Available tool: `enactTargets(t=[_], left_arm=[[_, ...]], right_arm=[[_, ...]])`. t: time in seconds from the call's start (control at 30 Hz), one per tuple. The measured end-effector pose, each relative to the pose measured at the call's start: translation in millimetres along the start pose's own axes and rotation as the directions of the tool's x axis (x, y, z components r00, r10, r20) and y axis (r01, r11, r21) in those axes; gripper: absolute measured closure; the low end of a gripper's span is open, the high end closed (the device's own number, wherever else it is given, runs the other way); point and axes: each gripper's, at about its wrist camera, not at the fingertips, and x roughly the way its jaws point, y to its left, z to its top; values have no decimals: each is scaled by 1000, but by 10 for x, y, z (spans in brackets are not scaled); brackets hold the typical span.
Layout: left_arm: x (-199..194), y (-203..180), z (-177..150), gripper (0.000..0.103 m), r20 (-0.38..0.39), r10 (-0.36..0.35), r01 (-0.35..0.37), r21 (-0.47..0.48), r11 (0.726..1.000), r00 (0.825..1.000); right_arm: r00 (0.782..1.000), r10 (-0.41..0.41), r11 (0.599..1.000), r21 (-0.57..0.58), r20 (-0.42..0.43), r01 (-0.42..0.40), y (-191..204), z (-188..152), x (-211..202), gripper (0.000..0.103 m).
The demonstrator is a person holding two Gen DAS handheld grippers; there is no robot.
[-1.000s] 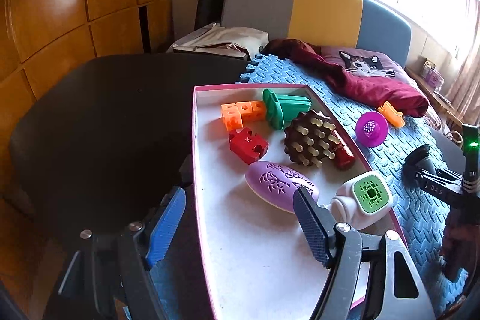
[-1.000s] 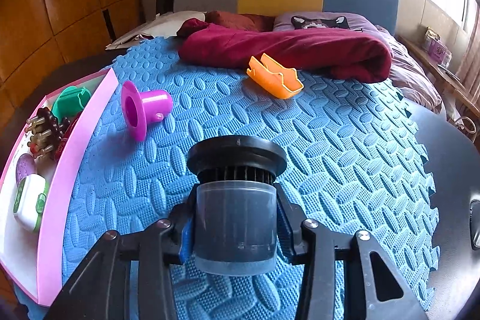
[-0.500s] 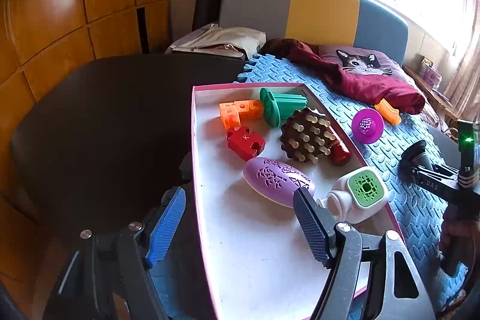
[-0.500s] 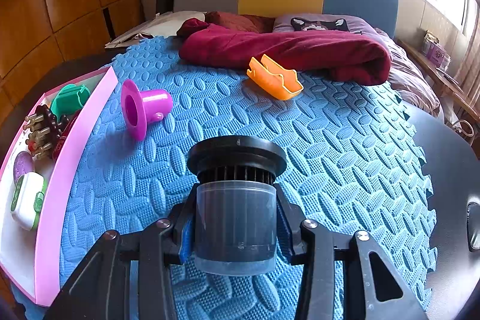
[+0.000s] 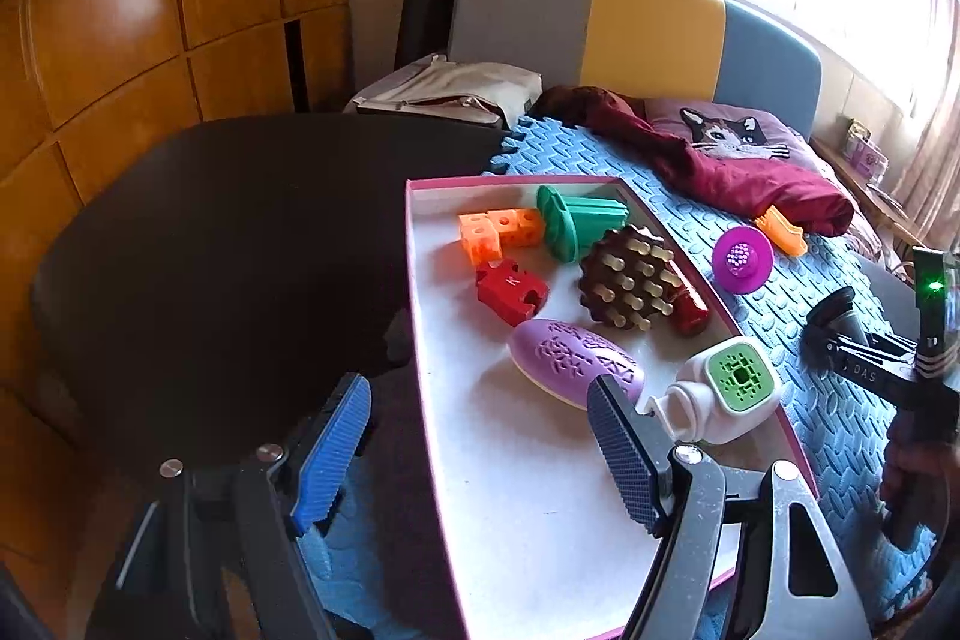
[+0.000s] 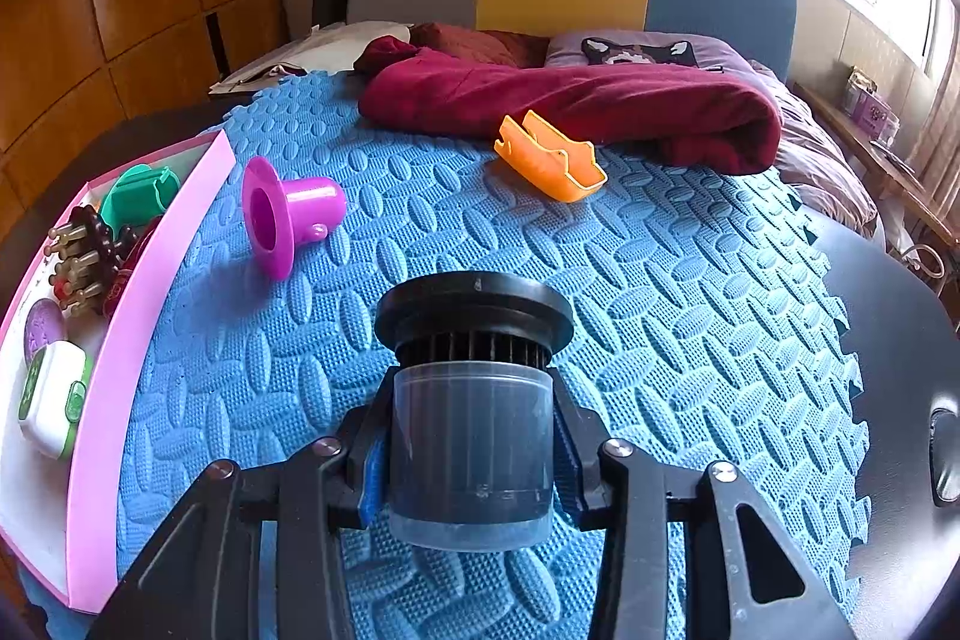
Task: Organize rigid objects
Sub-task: 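Lift the grey cup off the mat with the right tool, then carry the grey cup into the tray and open the right tool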
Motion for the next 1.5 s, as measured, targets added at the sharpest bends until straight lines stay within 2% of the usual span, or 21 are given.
enactTargets(t=[0.4,0.53,0.73,0.93,1.03,1.2,1.3,1.5], left_arm=[[-53,194,-43,28,0,7,-7,-28,1000,1000],[-59,261,-59,28,1,11,-11,-39,999,1000],[-6,412,-104,28,-17,30,-32,-74,997,999],[11,474,-114,28,-21,38,-39,-89,995,999],[12,481,-109,28,-18,40,-42,-90,995,999],[18,508,-101,28,-17,39,-41,-98,994,999],[14,544,-99,28,-17,43,-44,-107,993,999],[14,611,-89,28,-15,51,-53,-121,991,999]], right_arm=[[1000,-4,1000,-7,-5,4,4,7,0,60],[999,-5,1000,21,-35,6,8,42,-20,60],[995,94,993,77,-12,-93,86,47,-208,60],[981,186,982,36,50,-187,374,62,-514,60],[965,249,968,8,78,-250,540,75,-660,60],[919,384,920,-114,85,-374,1022,67,-906,60],[882,468,872,-188,47,-453,1376,31,-975,60],[825,560,787,-261,-77,-559,1988,-98,-832,60]])
